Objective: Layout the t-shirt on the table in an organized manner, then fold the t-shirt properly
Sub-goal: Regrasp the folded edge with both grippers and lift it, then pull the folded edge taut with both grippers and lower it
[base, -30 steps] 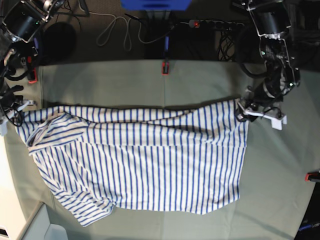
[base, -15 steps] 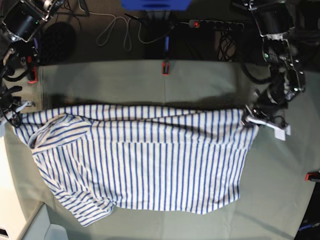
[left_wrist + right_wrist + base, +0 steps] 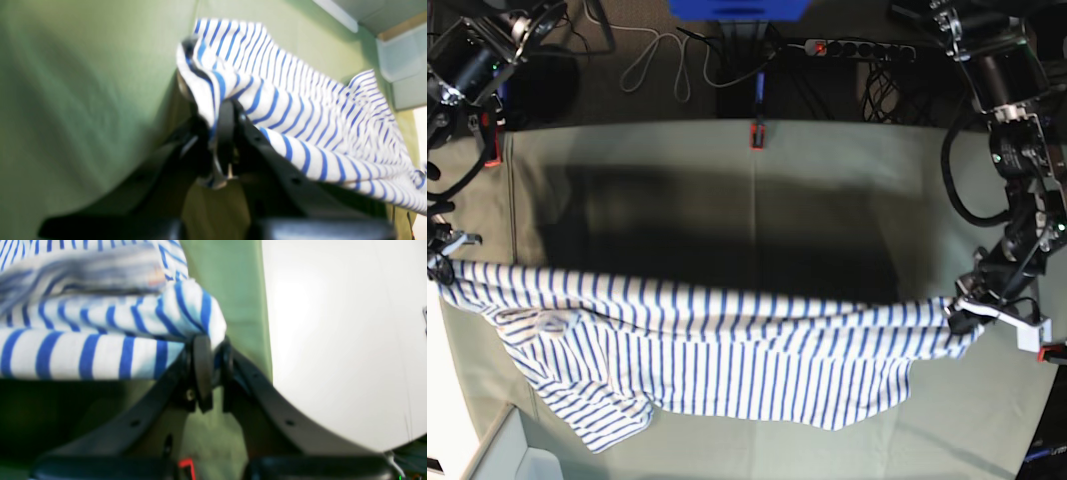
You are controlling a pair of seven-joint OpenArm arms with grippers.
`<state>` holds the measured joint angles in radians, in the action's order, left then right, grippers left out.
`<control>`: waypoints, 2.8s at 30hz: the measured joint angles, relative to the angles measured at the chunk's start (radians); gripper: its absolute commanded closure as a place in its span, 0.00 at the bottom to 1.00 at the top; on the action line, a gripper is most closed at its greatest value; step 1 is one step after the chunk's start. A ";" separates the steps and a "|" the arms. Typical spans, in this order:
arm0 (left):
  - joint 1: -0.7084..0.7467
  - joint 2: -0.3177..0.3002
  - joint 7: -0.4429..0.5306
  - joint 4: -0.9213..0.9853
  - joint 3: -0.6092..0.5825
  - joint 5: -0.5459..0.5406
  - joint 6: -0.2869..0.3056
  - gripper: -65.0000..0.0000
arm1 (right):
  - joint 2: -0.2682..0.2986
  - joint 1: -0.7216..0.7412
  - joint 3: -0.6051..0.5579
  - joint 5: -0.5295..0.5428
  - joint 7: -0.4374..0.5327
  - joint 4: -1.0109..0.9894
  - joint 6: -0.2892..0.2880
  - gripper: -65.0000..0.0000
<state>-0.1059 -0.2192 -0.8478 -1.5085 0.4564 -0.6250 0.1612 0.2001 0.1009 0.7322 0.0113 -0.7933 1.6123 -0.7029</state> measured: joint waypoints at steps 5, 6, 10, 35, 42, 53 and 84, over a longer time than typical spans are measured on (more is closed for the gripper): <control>-0.023 0.003 -0.009 0.021 0.000 0.003 0.000 1.00 | 0.000 0.044 0.002 -0.002 -0.003 0.000 0.000 1.00; -0.024 0.002 0.000 0.021 0.000 0.003 0.000 1.00 | 0.001 0.046 0.003 0.005 0.007 0.004 0.000 1.00; 0.009 -0.002 0.013 0.053 0.000 -0.003 0.005 1.00 | 0.003 -0.027 0.005 0.015 0.022 0.007 0.000 1.00; 0.255 0.002 0.014 0.184 0.105 0.003 0.008 1.00 | -0.137 -0.375 0.014 -0.002 0.302 0.000 0.000 1.00; 0.300 0.001 0.013 0.119 0.104 -0.003 0.012 1.00 | -0.137 -0.383 0.057 -0.002 0.304 0.000 0.000 1.00; 0.315 0.001 0.014 0.119 0.104 0.008 0.011 1.00 | -0.138 -0.418 0.050 -0.002 0.308 -0.130 0.000 1.00; 0.376 0.004 0.018 0.021 0.120 -0.001 0.005 0.41 | -0.117 -0.331 0.310 -0.011 0.306 -0.088 0.012 0.52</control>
<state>0.2699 -0.2153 -0.8303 -1.4876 0.5766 -0.6258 0.1665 0.0834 -0.2298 1.0424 0.0002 -0.4877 1.5242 -0.6910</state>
